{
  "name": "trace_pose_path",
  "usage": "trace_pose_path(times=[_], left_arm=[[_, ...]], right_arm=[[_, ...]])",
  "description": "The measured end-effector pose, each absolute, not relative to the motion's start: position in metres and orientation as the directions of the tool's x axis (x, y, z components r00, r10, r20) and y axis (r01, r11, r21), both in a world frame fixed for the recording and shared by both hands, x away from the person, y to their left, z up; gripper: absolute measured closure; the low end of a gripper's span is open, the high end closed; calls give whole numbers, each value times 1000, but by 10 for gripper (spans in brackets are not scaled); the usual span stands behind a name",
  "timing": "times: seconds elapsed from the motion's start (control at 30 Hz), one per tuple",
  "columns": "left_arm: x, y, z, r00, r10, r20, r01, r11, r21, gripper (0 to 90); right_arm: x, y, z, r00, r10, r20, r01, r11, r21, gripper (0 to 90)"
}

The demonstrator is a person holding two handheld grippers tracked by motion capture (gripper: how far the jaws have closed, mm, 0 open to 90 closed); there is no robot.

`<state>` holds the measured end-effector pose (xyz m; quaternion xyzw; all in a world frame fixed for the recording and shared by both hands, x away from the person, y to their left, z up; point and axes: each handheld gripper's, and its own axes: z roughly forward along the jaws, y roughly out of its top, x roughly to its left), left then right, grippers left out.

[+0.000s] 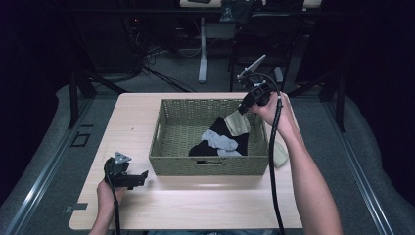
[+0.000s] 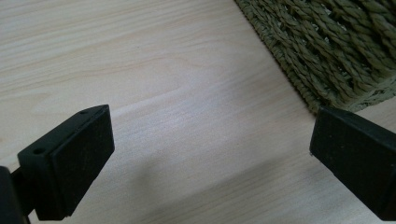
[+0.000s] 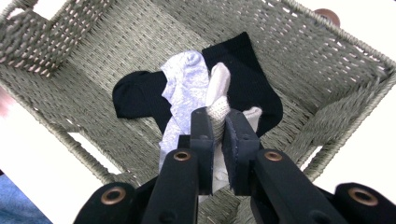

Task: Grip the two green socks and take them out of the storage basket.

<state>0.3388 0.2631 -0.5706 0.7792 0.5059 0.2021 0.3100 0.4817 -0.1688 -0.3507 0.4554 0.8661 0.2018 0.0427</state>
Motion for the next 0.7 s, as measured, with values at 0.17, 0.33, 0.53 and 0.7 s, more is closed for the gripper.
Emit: trace_pose_path(times=[0.17, 0.33, 0.53, 0.7], left_arm=[[338, 263, -570, 408, 913, 1, 660, -296, 690, 0], [339, 264, -571, 408, 913, 1, 659, -295, 692, 0], [338, 264, -570, 408, 913, 0, 658, -294, 693, 0], [338, 264, -570, 414, 910, -2, 657, -298, 693, 0]], right_arm=[[481, -168, -340, -586, 804, 105, 764, 505, 401, 833], [480, -167, -329, -589, 802, 98, 757, 505, 414, 833], [477, -173, -314, -587, 805, 86, 752, 502, 428, 833], [472, -183, -301, -573, 816, 72, 751, 488, 444, 832]])
